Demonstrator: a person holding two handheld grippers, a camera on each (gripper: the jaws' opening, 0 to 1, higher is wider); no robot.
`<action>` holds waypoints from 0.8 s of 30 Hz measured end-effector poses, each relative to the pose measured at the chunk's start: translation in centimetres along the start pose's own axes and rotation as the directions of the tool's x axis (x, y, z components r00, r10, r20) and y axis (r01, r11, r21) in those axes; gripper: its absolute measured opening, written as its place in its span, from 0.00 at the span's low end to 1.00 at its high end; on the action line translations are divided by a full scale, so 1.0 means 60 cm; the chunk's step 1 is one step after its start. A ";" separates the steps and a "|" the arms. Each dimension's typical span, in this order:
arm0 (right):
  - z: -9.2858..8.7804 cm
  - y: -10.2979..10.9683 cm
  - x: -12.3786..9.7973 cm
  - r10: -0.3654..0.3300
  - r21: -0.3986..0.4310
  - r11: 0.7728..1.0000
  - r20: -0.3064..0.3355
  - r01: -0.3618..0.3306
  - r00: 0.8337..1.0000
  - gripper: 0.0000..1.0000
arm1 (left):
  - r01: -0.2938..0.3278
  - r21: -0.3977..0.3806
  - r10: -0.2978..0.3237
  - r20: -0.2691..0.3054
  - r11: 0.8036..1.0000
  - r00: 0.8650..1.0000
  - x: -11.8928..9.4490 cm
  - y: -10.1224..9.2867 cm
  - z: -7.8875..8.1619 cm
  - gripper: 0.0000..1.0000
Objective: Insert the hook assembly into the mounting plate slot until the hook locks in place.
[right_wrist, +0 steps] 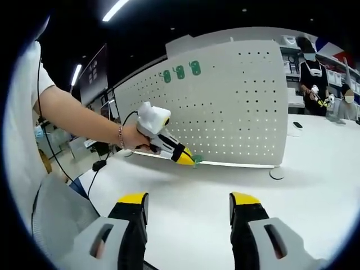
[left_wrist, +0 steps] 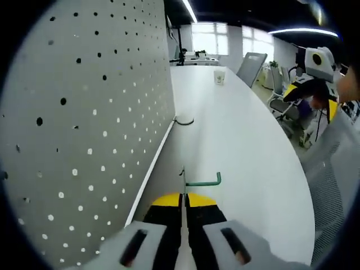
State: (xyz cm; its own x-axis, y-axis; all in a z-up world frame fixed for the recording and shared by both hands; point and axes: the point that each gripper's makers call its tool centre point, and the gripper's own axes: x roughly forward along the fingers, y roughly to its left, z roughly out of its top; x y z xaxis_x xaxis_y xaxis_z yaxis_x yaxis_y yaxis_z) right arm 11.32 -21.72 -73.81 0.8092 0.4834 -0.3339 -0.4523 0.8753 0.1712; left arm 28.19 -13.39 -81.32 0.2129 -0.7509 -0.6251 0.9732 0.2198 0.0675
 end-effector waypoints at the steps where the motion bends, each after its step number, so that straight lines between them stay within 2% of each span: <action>1: 0.002 -0.001 0.000 -0.001 -0.004 1.000 0.001 0.001 1.000 0.56 | -0.006 0.008 0.006 0.007 1.000 1.000 -0.004 0.000 0.001 0.01; 13: 0.009 0.005 0.002 0.011 -0.002 1.000 0.022 -0.011 1.000 0.56 | -0.040 -0.019 0.042 0.112 0.999 0.993 -0.051 -0.001 0.014 0.01; 24: 0.018 0.011 0.004 0.021 -0.001 1.000 0.041 -0.021 0.999 0.56 | -0.106 -0.051 0.114 0.197 0.993 0.974 -0.098 0.002 0.028 0.01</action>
State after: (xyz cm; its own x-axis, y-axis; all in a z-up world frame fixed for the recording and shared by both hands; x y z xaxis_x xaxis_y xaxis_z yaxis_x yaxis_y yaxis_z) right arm 11.62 -21.04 -72.78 0.8140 0.5019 -0.2923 -0.4694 0.8649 0.1776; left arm 27.18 -9.97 -76.32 0.3357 -0.8288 -0.4478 0.9394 0.3296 0.0941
